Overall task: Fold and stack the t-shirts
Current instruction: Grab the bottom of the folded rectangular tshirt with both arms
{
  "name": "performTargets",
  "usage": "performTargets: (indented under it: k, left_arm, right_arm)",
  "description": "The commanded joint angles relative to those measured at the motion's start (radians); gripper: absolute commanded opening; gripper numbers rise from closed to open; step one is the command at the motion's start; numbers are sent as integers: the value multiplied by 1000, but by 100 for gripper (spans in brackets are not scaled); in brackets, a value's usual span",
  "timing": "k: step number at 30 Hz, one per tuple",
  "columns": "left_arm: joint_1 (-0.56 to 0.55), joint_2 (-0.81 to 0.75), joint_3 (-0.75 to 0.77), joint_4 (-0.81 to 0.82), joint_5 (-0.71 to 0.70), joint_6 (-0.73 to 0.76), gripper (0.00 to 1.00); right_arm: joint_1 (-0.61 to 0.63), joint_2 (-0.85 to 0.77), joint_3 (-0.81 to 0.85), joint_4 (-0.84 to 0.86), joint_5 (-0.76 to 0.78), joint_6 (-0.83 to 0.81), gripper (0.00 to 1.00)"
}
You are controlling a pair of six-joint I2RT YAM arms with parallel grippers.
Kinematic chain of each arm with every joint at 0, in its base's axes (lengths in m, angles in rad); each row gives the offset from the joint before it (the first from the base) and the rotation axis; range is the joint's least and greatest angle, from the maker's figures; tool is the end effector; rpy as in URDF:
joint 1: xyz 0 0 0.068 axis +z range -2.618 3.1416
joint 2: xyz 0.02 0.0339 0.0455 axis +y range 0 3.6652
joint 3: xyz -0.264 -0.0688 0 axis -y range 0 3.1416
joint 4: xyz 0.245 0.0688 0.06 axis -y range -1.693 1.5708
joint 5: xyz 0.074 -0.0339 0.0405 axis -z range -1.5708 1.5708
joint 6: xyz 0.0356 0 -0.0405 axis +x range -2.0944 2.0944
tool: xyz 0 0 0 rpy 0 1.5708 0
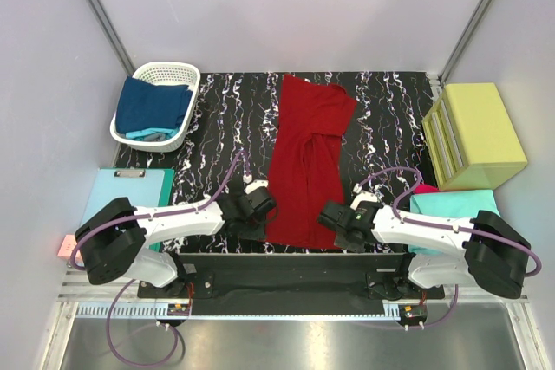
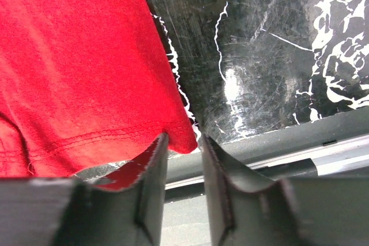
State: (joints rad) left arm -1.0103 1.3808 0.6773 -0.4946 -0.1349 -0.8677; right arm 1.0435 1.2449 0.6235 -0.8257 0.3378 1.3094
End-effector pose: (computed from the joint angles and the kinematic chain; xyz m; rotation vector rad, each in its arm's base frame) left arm 0.1293 -0.1970 0.1582 0.1637 2.7925 -0.3140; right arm 0.1022 0.1521 0.1630 0.3980 2.7544 -0.0232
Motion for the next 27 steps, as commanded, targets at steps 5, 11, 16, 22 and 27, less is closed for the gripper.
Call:
performTargets:
  k: [5,11,16,22,27]
  left_arm:
    - [-7,-6,-15,-5,23,13,28]
    - [-8,-14,-18,-7,23,16,27]
    - [-14,-16,-15,-15,18,18,25]
    - [-31,-32,7,-39,-12,22,22]
    - [-44,-19,27,-55,-26,22,40]
  right_arm:
    - [10,21,-10,8,1,36,25]
    - [9,27,-16,10,-8,42,8]
    - [9,31,-16,8,-13,42,3]
    - [10,30,-13,7,-11,36,0]
    - [10,37,-8,5,-10,30,11]
